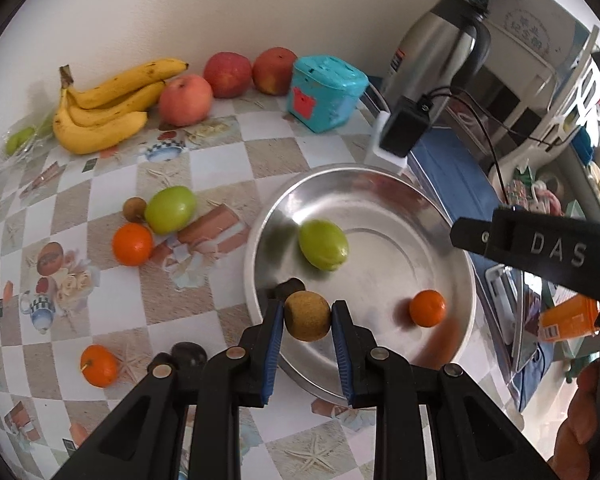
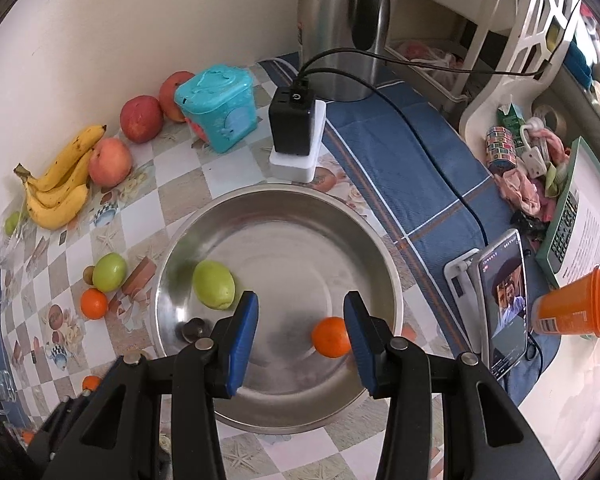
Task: Organize fruits
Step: 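Carry the kiwi over the steel plate and open the left gripper, then move both grippers back from the plate toward the loose fruit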
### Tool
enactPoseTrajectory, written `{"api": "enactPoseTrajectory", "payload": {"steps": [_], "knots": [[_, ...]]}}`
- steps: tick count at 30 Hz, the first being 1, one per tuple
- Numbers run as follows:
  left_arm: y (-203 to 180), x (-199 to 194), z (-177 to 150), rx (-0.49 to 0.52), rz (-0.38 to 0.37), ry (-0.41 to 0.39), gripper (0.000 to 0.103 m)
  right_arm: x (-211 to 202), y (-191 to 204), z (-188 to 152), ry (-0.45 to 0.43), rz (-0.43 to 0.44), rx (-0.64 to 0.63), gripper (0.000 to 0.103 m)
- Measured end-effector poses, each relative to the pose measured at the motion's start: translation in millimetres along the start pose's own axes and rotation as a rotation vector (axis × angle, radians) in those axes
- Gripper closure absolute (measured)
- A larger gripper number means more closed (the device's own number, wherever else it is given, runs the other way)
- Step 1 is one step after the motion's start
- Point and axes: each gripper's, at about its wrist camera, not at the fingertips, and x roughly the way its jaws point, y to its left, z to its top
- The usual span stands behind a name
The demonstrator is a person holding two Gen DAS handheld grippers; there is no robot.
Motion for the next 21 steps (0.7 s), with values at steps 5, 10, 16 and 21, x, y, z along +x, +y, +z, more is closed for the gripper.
{"api": "enactPoseTrajectory", "payload": {"steps": [5,10,16,21], "knots": [[-4,-1,-1,0.008,-0.009,0.004,0.071,-1,-2,0,0.002,-0.004,0.000,0.057],[-3,-7,0,0.000,-0.024,-0.005,0.054,-2,-2,0,0.001,-0.003,0.000,0.057],[11,-9,1,-0.043,0.020,-0.006,0.044,-3,-1,0,0.000,0.000,0.000,0.057],[41,-7,0,-0.151,0.078,0.009,0.039,-3,1,-1,0.006,0.001,-0.005,0.057]]}}
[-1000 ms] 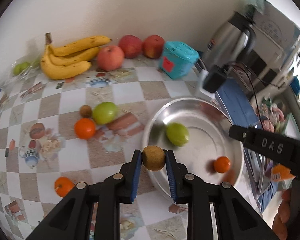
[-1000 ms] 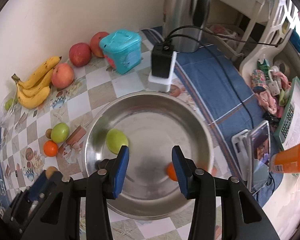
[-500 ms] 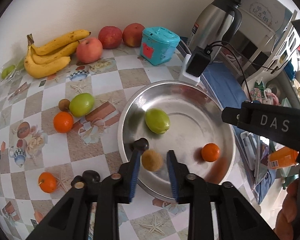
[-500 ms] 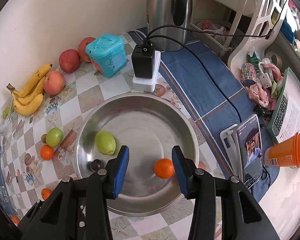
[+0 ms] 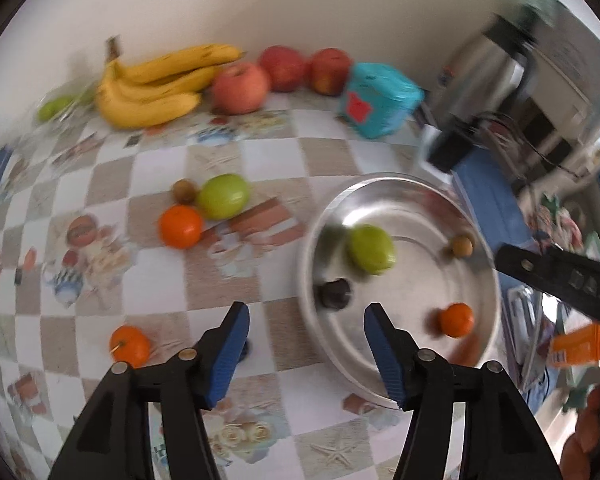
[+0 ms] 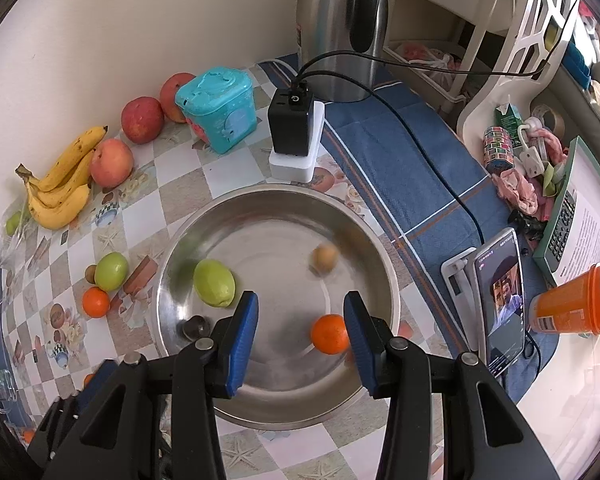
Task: Organize fruits
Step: 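Move both grippers back from the plate toward the loose fruit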
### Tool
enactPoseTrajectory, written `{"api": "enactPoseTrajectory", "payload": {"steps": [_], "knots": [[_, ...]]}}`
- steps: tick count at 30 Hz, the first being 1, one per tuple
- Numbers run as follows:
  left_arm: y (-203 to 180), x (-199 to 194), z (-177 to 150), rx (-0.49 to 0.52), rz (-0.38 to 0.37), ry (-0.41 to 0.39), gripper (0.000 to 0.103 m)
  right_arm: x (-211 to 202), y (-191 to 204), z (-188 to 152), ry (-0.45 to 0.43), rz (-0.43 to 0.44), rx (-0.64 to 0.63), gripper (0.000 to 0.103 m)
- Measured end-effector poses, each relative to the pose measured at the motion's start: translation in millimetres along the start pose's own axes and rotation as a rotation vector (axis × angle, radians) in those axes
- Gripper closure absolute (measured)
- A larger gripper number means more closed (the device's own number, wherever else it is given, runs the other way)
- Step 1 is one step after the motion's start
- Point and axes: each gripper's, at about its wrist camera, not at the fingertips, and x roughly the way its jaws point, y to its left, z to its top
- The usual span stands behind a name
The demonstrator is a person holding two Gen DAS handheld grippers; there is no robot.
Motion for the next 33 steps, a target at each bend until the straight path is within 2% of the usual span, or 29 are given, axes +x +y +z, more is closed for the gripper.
{"api": "enactPoseTrajectory", "payload": {"steps": [8,17,22,24,28,33], "knots": [[69,-11,4,-0.200,0.098,-0.049,0.032,5,9,-2,0.012,0.001,-0.016,0.057],[135,-26,0,-0.370,0.145,-0.075,0.030,13,32,-5,0.030,0.004,-0.060,0.058],[150,-35,-3,-0.399,0.178,-0.087,0.014,10,49,-9,0.029,0.023,-0.081,0.058],[155,-39,-4,-0.410,0.203,-0.093,0.000,7,58,-11,0.026,0.031,-0.095,0.058],[161,-42,-8,-0.414,0.256,-0.097,0.000,1,74,-16,0.018,0.065,-0.124,0.057],[166,-48,-13,-0.417,0.267,-0.091,0.000,-13,96,-24,0.002,0.124,-0.163,0.057]]}}
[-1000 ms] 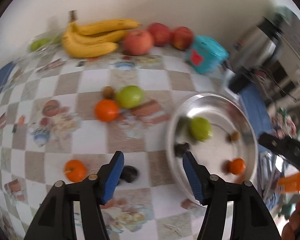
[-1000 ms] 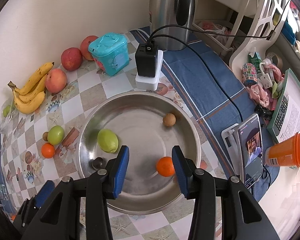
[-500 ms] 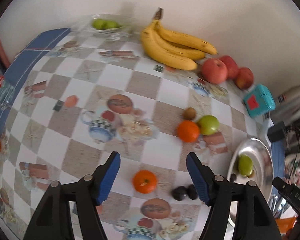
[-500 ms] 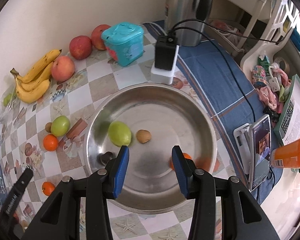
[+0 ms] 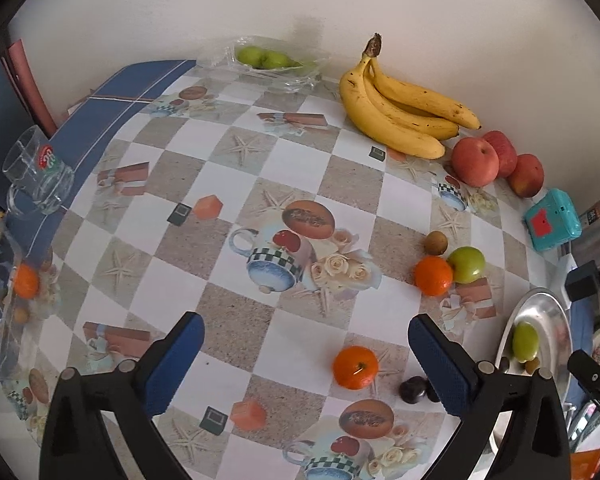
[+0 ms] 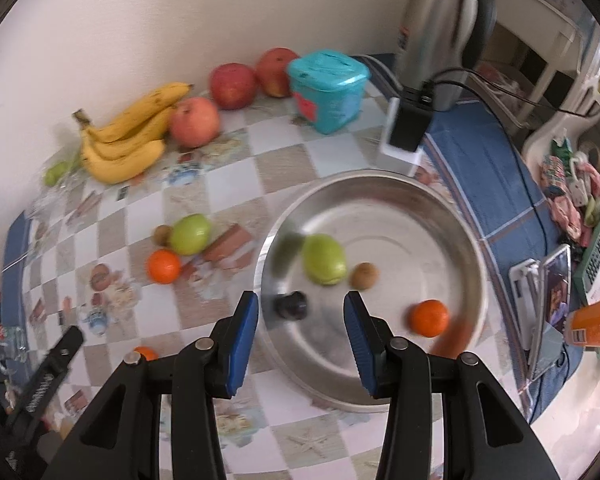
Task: Organize fruits
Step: 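Move both grippers back from the plate toward the loose fruit, then grasp a tangerine with the left gripper while the right gripper approaches the dark plums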
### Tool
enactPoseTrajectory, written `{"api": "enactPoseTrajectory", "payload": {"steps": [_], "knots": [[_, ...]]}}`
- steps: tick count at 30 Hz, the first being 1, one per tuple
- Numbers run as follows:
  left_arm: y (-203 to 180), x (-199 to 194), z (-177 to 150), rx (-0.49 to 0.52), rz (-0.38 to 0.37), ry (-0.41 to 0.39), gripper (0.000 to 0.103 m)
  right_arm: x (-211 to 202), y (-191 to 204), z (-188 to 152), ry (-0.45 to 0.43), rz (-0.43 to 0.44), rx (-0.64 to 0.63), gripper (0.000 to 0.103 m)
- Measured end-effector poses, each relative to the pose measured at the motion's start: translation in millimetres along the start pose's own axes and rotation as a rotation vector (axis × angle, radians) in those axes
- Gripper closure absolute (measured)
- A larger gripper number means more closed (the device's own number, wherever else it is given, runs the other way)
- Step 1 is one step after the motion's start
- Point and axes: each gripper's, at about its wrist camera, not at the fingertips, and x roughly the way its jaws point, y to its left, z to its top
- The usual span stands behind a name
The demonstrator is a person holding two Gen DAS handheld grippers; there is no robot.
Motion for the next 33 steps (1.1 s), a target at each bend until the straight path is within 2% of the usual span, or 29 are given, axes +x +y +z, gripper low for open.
{"api": "enactPoseTrajectory", "payload": {"steps": [7,10,20,23,28,33], "knots": [[11,-11,-1,-0.001,-0.003,-0.014,0.000,-17,31,-10,-0.055,0.057,-0.073,0.057],[13,-8,-4,0.008,0.005,-0.002,0.000,-20,44,-16,-0.084,0.051,-0.118,0.057],[21,19,-24,0.014,0.019,0.089,0.000,16,79,-42,-0.010,0.092,-0.250,0.057],[24,23,-27,0.010,0.027,0.100,0.000,28,82,-49,0.022,0.098,-0.262,0.057],[29,31,-33,0.001,0.039,0.122,0.000,40,81,-57,0.048,0.165,-0.239,0.057],[30,33,-41,-0.001,0.036,0.134,0.000,52,80,-66,0.084,0.124,-0.244,0.057]]}}
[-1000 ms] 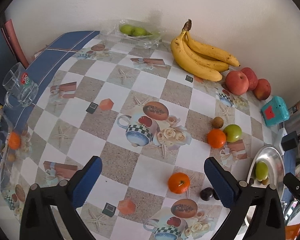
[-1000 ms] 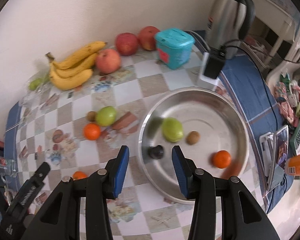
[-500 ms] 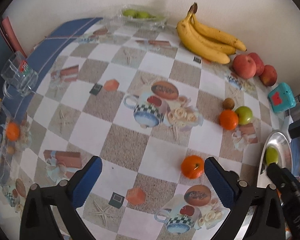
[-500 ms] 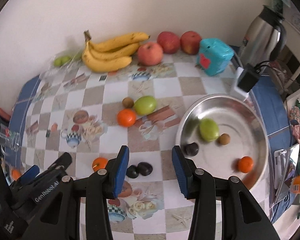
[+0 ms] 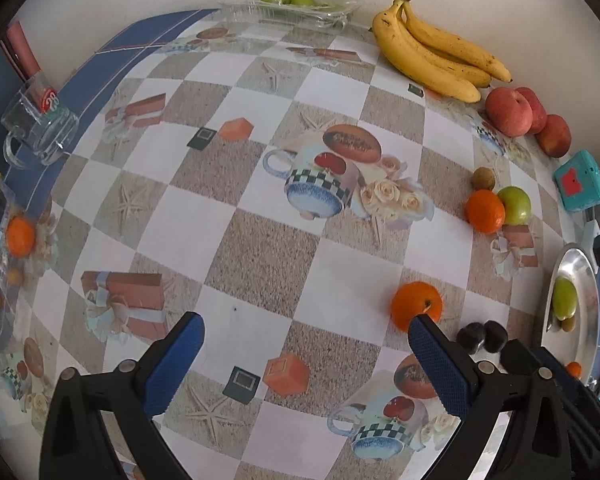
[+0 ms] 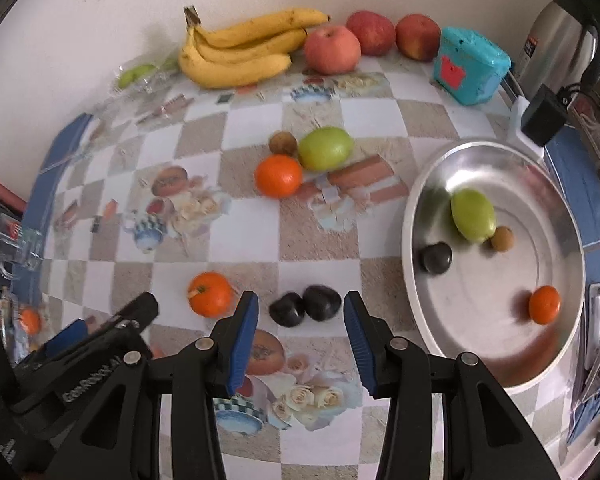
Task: Organize fruits
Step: 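Grasp a tangerine with the left gripper while the right gripper approaches the dark plums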
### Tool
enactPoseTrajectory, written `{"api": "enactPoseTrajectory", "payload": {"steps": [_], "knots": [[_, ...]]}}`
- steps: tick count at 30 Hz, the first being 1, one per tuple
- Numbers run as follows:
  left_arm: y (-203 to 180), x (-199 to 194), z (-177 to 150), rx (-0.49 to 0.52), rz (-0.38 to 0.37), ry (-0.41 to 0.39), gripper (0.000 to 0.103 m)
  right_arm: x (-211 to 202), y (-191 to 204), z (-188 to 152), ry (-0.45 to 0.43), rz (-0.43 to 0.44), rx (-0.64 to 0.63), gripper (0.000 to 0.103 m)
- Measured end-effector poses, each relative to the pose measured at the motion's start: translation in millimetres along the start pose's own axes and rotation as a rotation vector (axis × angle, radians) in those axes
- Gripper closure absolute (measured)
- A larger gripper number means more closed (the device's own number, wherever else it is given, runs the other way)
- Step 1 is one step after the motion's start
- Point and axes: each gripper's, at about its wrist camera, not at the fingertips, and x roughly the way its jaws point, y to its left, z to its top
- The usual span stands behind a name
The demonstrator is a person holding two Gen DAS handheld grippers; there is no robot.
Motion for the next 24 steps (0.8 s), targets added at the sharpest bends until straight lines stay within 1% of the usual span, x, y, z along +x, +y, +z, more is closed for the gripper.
{"api": "enactPoseTrajectory", "payload": {"steps": [5,6,7,9,10,11,13,15,19,22,24], "knots": [[0,-1,-6,0.001,0.005,-0.004,0.000,6,-3,-9,-0.010,0.021,-0.013,0.057],[1,-1,-6,-0.002,0.007,-0.006,0.000,5,-5,-10,-0.015,0.025,-0.002,0.055],[2,-1,-6,-0.008,0.003,-0.007,0.000,5,-7,-10,-0.020,0.033,0.011,0.051],[5,-2,-6,-0.023,-0.016,-0.006,0.000,3,-14,-11,-0.027,0.049,0.038,0.029],[7,-2,-7,-0.031,-0.023,-0.007,0.000,3,-17,-11,-0.026,0.061,0.051,0.025],[8,-3,-7,-0.034,-0.026,-0.010,0.000,3,-19,-12,-0.027,0.076,0.061,0.019],[9,-6,-6,-0.036,-0.029,-0.019,0.000,3,-22,-12,-0.028,0.124,0.083,0.018],[9,-8,-5,-0.035,-0.033,-0.030,0.000,2,-23,-11,-0.029,0.161,0.091,0.011],[10,-9,-2,-0.042,-0.043,-0.039,0.000,-2,-20,-9,-0.052,0.171,0.077,0.010],[10,-6,-1,-0.048,-0.052,-0.036,0.000,-4,-19,-8,-0.064,0.202,0.058,0.006],[10,-4,1,-0.053,-0.053,-0.034,0.000,-4,-18,-8,-0.075,0.202,0.038,0.006]]}}
